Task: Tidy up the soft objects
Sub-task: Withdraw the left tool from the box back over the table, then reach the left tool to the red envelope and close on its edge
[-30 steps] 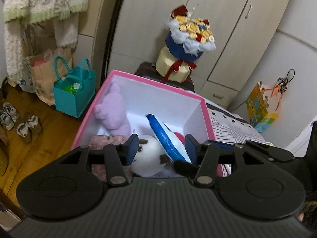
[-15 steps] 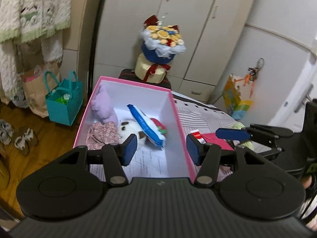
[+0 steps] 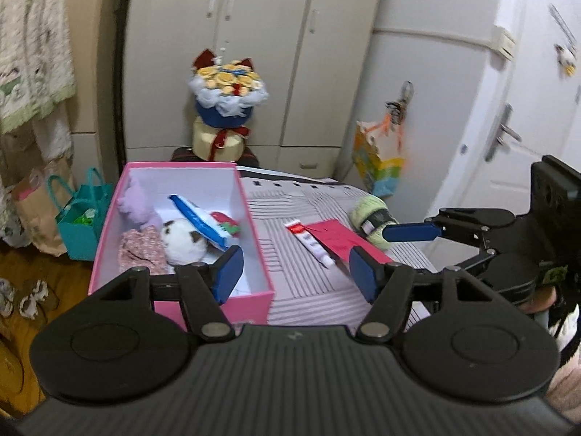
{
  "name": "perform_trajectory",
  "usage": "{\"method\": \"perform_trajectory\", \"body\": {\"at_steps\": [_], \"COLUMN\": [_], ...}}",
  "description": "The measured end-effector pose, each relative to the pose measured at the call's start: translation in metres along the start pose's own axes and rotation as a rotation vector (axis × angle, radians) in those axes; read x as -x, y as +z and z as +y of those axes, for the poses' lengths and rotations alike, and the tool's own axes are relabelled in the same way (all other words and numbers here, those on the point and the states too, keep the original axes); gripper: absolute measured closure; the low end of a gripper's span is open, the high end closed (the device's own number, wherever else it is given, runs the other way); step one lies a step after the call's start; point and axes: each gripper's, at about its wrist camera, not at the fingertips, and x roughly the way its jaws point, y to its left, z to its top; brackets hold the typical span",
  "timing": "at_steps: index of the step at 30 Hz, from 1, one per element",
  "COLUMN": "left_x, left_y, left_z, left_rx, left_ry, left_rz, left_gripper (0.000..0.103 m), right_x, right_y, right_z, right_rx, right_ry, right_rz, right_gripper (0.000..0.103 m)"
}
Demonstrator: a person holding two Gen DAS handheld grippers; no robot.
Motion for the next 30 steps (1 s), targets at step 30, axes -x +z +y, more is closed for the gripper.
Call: {"method": "perform_trajectory", "body": {"at_steps": [30], "left_x": [-0.125], "left_y": [-0.024], "left_z": [-0.082], "left_rx": [-0.043], "left_ry": [-0.245], "left_rz": [0.182], "left_gripper": [0.037], "right_x": [-0.002], "right_y": [-0.086], "right_z": [-0.097], "right_rx": [-0.071], "right_ry": [-0.134], "right_rz": [0.034], "right_gripper": [0.016]}}
